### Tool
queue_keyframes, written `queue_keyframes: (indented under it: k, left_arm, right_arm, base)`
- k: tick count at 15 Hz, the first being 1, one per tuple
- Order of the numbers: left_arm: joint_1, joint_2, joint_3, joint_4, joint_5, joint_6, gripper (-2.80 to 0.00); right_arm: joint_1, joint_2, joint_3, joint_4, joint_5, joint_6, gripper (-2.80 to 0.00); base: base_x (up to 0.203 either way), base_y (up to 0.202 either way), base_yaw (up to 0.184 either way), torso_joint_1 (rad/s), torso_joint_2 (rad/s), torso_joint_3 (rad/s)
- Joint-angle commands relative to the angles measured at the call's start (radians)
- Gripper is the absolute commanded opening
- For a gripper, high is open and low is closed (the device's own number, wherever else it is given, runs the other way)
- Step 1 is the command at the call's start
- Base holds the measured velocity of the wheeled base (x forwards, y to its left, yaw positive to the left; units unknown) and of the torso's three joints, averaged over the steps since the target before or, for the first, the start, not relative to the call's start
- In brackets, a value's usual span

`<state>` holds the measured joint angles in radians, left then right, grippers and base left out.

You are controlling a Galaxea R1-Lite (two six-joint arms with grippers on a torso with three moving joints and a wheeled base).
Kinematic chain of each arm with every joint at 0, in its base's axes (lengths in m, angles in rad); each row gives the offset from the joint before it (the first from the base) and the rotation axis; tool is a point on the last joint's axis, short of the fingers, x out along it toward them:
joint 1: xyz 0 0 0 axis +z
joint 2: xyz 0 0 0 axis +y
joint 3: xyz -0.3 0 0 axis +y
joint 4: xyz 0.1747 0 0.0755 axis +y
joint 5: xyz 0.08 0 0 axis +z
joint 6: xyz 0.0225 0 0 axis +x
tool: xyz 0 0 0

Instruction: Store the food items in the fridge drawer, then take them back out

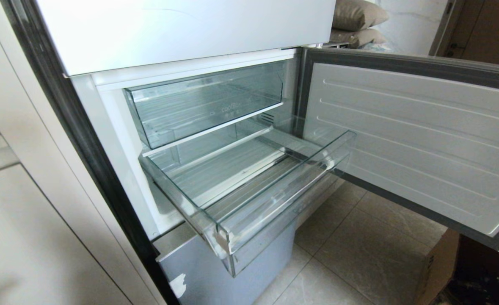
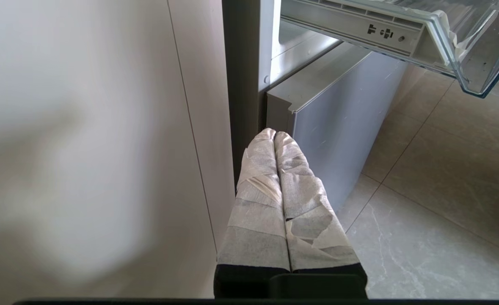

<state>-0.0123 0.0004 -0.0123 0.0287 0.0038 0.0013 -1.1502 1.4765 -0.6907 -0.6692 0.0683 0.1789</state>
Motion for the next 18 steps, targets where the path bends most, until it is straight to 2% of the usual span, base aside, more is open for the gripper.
queue_keyframes:
  k: [1, 3, 5, 8, 11, 18]
  left_arm:
    - [0.000, 0.000, 0.000, 0.000, 0.001, 0.000, -2.80]
    - [0.000, 0.000, 0.000, 0.000, 0.001, 0.000, -2.80]
    - [0.000, 0.000, 0.000, 0.000, 0.001, 0.000, -2.80]
    - [0.000, 0.000, 0.000, 0.000, 0.001, 0.000, -2.80]
    - [0.000, 0.000, 0.000, 0.000, -0.001, -0.001, -2.80]
    - [0.000, 0.000, 0.000, 0.000, 0.001, 0.000, -2.80]
  right_arm:
    - [-0.001, 0.110, -0.044, -0.009, 0.001, 0.000, 0.00]
    - [0.005, 0.240, -0.128, -0.006, 0.012, -0.001, 0.00]
    - [0.044, 0.355, -0.247, 0.015, 0.024, -0.008, 0.00]
    - [0.111, 0.477, -0.402, 0.072, 0.032, -0.088, 0.00]
    - [0.181, 0.486, -0.423, 0.138, 0.027, -0.132, 0.00]
    - [0.179, 0.477, -0.432, 0.142, 0.020, -0.142, 0.00]
  base:
    - [0.000, 0.000, 0.000, 0.000, 0.00, 0.000]
    - [0.000, 0.000, 0.000, 0.000, 0.00, 0.000]
    - [0.000, 0.000, 0.000, 0.000, 0.00, 0.000]
    - [0.000, 0.000, 0.000, 0.000, 0.00, 0.000]
    - [0.000, 0.000, 0.000, 0.000, 0.00, 0.000]
    - [0.000, 0.000, 0.000, 0.000, 0.00, 0.000]
